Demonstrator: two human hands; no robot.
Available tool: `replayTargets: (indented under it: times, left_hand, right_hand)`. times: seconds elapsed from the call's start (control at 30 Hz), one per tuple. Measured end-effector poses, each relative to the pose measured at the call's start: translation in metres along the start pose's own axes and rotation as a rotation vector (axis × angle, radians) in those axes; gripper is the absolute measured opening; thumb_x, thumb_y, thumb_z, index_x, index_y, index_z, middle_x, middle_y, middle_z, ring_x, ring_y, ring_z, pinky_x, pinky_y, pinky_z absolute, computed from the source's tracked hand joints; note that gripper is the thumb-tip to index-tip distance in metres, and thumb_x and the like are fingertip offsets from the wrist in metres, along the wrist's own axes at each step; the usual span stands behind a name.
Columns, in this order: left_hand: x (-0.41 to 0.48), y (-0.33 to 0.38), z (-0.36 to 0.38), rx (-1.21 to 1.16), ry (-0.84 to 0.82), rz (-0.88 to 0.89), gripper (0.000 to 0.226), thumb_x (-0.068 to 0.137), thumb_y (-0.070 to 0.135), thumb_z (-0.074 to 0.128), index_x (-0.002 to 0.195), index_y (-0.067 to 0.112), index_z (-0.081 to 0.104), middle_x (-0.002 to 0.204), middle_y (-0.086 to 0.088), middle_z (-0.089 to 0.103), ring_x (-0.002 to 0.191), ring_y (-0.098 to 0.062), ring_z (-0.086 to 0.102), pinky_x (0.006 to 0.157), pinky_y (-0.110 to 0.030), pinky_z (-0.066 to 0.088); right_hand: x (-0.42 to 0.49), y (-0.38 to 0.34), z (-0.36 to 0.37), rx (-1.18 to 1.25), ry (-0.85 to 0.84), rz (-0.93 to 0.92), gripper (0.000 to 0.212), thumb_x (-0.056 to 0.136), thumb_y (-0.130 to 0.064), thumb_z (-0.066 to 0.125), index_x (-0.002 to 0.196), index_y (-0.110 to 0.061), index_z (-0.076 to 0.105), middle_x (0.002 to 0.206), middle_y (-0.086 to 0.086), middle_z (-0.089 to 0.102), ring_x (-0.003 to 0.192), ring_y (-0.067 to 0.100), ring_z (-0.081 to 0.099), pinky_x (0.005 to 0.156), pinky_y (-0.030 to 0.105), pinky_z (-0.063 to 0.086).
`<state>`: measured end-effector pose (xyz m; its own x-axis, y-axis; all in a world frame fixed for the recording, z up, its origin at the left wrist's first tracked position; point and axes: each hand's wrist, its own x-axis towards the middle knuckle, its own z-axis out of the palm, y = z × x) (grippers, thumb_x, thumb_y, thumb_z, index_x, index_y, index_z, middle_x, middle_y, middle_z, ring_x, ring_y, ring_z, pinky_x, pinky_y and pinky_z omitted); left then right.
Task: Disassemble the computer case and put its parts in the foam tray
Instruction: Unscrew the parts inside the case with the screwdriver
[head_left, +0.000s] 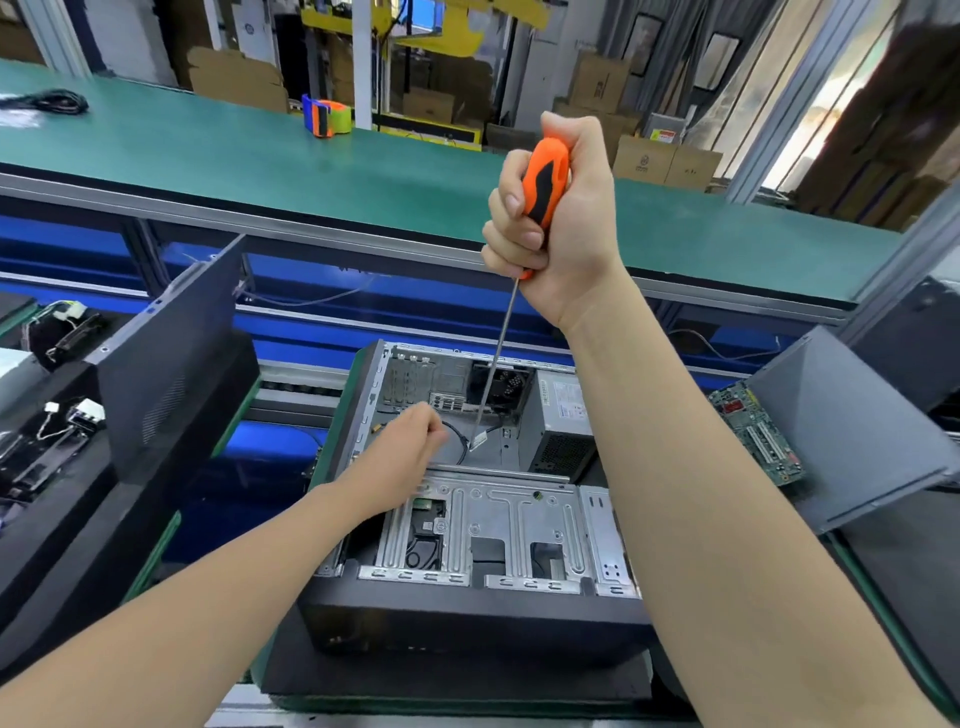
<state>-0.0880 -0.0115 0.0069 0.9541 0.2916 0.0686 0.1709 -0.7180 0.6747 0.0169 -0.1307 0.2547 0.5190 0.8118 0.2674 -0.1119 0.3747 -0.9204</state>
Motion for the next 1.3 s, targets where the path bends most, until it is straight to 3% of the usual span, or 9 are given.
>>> replayTargets:
  times: [0.27, 0.4, 0.53, 0.63, 0.73, 0.9, 1.0, 1.13, 1.3]
  left_hand:
    - [0.002, 0.067, -0.003, -0.384, 0.027, 0.031, 0.032, 0.11, 0.039, 0.035, 0.1, 0.016, 0.055, 0.09, 0.003, 0.072, 0.085, -0.007, 0.069, 0.082, -0.031, 0.056]
    - [0.008, 0.108, 0.006, -0.531, -0.046, 0.096, 0.039, 0.111, 0.04, 0.035, 0.102, 0.009, 0.057, 0.089, -0.004, 0.075, 0.082, -0.011, 0.073, 0.084, -0.033, 0.058]
    - [0.009, 0.148, 0.031, -0.652, -0.138, 0.081, 0.034, 0.11, 0.037, 0.042, 0.103, 0.008, 0.057, 0.091, -0.009, 0.075, 0.081, -0.015, 0.075, 0.077, -0.03, 0.06]
    - [0.007, 0.175, 0.056, -0.657, -0.192, 0.107, 0.022, 0.108, 0.03, 0.048, 0.105, 0.01, 0.057, 0.09, -0.004, 0.072, 0.076, -0.01, 0.073, 0.076, -0.03, 0.061]
    - [0.007, 0.2, 0.085, -0.625, -0.184, 0.131, 0.014, 0.106, 0.023, 0.056, 0.101, 0.009, 0.057, 0.087, -0.005, 0.071, 0.074, -0.01, 0.072, 0.071, -0.025, 0.059]
    - [0.014, 0.239, 0.14, -0.551, -0.128, 0.044, 0.012, 0.098, 0.018, 0.068, 0.098, 0.009, 0.06, 0.088, -0.007, 0.073, 0.072, -0.006, 0.073, 0.065, -0.02, 0.055]
    - [0.022, 0.26, 0.174, -0.458, -0.08, -0.01, 0.012, 0.091, 0.016, 0.076, 0.095, 0.011, 0.066, 0.082, 0.001, 0.073, 0.07, -0.006, 0.069, 0.062, -0.015, 0.05]
    - [0.031, 0.277, 0.223, -0.39, -0.024, -0.112, 0.012, 0.084, 0.018, 0.08, 0.088, 0.018, 0.068, 0.084, 0.004, 0.072, 0.08, -0.011, 0.066, 0.068, -0.022, 0.05]
    - [0.032, 0.27, 0.284, -0.217, -0.058, -0.2, 0.015, 0.088, 0.018, 0.075, 0.075, 0.013, 0.069, 0.083, -0.007, 0.074, 0.083, -0.027, 0.07, 0.072, -0.033, 0.055]
  right_hand:
    - [-0.025, -0.013, -0.006, -0.246, 0.174, -0.01, 0.063, 0.109, -0.047, 0.037, 0.061, -0.007, 0.048, 0.047, 0.003, 0.028, 0.044, 0.021, 0.015, 0.045, 0.028, 0.019]
    - [-0.048, -0.023, -0.019, -0.443, 0.311, -0.127, 0.053, 0.103, -0.033, 0.064, 0.067, 0.0, 0.043, 0.054, 0.008, 0.026, 0.05, 0.027, 0.016, 0.049, 0.037, 0.021]
    - [-0.079, -0.03, -0.048, -0.747, 0.548, -0.377, 0.044, 0.096, -0.01, 0.064, 0.065, 0.013, 0.042, 0.053, 0.015, 0.044, 0.049, 0.029, 0.044, 0.056, 0.04, 0.043]
    - [-0.106, -0.032, -0.08, -0.947, 0.822, -0.513, 0.047, 0.097, -0.02, 0.062, 0.066, 0.012, 0.047, 0.061, 0.029, 0.053, 0.056, 0.042, 0.052, 0.058, 0.052, 0.051]
    - [-0.134, -0.035, -0.12, -0.969, 1.032, -0.608, 0.052, 0.101, -0.032, 0.061, 0.068, 0.007, 0.052, 0.062, 0.023, 0.056, 0.057, 0.041, 0.057, 0.057, 0.052, 0.052]
    - [-0.183, -0.019, -0.191, -0.811, 1.107, -0.425, 0.037, 0.097, -0.036, 0.066, 0.07, -0.011, 0.067, 0.059, 0.007, 0.068, 0.054, 0.029, 0.072, 0.06, 0.049, 0.06]
    - [-0.217, 0.009, -0.234, -0.491, 1.078, -0.253, 0.018, 0.093, -0.019, 0.069, 0.085, -0.005, 0.076, 0.076, 0.017, 0.077, 0.063, 0.034, 0.074, 0.065, 0.044, 0.062]
    - [-0.266, 0.058, -0.283, -0.101, 1.014, -0.069, 0.012, 0.096, 0.003, 0.061, 0.095, 0.007, 0.071, 0.09, 0.025, 0.076, 0.073, 0.035, 0.075, 0.071, 0.042, 0.063]
    - [-0.314, 0.12, -0.324, 0.078, 0.85, 0.128, 0.023, 0.088, 0.016, 0.057, 0.106, 0.003, 0.063, 0.095, 0.022, 0.078, 0.087, 0.034, 0.079, 0.076, 0.035, 0.063]
